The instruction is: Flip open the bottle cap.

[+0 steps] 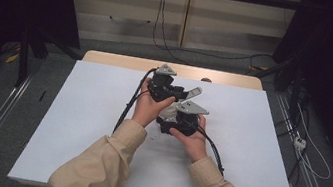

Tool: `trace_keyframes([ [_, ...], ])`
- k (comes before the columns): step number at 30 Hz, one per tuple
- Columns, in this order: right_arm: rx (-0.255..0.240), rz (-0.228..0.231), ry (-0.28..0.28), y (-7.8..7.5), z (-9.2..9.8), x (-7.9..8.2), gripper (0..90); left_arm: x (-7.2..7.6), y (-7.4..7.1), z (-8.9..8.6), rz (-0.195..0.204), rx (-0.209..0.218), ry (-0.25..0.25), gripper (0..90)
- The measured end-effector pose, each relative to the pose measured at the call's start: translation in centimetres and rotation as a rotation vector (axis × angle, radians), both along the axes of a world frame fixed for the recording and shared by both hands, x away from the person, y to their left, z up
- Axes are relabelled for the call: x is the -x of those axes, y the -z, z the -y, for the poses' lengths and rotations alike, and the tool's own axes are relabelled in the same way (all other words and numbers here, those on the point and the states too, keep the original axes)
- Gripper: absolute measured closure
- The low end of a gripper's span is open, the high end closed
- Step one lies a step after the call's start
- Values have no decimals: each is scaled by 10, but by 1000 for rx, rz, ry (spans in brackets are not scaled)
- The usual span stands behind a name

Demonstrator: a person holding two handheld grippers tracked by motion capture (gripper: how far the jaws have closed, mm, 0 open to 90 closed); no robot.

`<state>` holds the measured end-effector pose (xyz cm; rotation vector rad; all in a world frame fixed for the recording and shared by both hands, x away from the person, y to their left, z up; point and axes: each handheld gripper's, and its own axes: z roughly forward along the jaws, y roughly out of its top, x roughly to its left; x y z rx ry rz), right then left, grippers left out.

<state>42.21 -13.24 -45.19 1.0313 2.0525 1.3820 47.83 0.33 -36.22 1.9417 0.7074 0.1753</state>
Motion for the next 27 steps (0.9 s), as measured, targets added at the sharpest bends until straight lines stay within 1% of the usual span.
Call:
trace_keyframes([
  [1,-4,-14,-6,-1,0,2,99,1,-1,-1,0,-1,1,615],
  [2,-4,-14,-6,-1,0,2,99,2,-3,-3,2,-2,3,615],
  [3,4,-28,-6,-2,1,4,96,4,-4,-5,4,-3,-1,543],
  [6,-5,-37,-5,-4,3,6,94,7,-8,-13,5,-1,-16,530],
  [8,3,-58,-12,-5,5,8,91,9,-10,-19,9,-8,-19,464],
  [9,5,-65,-14,-5,7,10,94,11,-10,-23,9,-7,-20,450],
  [10,10,-63,-12,-5,9,11,96,12,-10,-25,11,-7,-20,442],
  [13,22,-76,-12,-4,16,16,96,18,-9,-34,10,-2,-16,377],
  [15,32,-82,-8,-3,23,20,95,23,-8,-40,8,3,-24,324],
  [16,35,-84,-8,-3,25,22,97,24,-7,-43,10,-2,-19,303],
  [18,35,-87,-5,-3,31,26,97,28,-6,-48,8,-1,-23,273],
  [19,32,-90,-4,-4,33,28,97,29,-6,-51,8,-11,-22,255],
  [20,27,-91,-1,-4,36,31,99,31,-6,-54,6,-7,-26,236],
  [24,25,-96,6,-5,45,40,101,38,-3,-66,18,-10,-31,203],
  [27,23,-104,9,-4,51,46,98,44,0,-74,21,-24,-29,183],
])
